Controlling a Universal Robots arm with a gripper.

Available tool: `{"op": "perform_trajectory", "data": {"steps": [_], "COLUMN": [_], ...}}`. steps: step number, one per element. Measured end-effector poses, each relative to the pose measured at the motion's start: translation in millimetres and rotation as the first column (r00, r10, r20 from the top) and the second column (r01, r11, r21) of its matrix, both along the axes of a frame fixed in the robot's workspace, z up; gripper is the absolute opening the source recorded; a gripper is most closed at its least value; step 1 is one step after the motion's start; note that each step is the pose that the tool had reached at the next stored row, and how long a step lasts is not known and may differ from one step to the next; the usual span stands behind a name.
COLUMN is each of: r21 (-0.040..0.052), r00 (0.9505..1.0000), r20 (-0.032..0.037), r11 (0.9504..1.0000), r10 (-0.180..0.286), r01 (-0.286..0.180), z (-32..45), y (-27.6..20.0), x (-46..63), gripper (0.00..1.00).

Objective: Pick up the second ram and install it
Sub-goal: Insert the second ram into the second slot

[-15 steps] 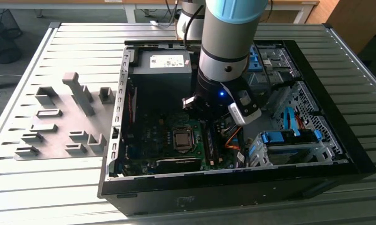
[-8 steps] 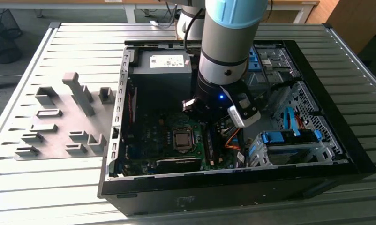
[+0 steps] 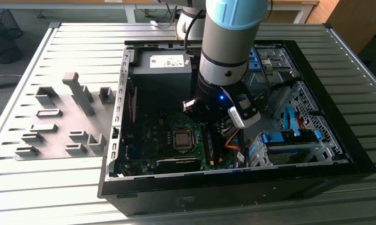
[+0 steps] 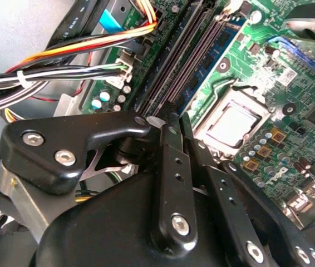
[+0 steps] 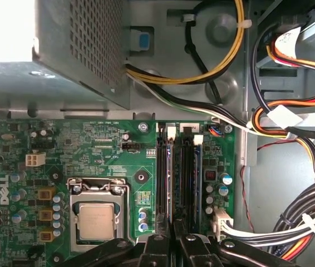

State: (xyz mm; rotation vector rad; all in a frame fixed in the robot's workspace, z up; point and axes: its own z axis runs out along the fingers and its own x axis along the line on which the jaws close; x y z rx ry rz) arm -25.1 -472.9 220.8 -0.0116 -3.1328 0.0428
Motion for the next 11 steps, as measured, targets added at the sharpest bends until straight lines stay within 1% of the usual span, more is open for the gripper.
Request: {"op": "perform_trajectory", "data": {"steps": [11], "r21": [0.0000], "r00": [1.0000], "r20": [0.0000], "r11": [1.0000], "r10": [-0.007], "r01": [0.007], "z": [-2.3], "y": [-0.6], "x": [0.3], "gripper": [0.14]}}
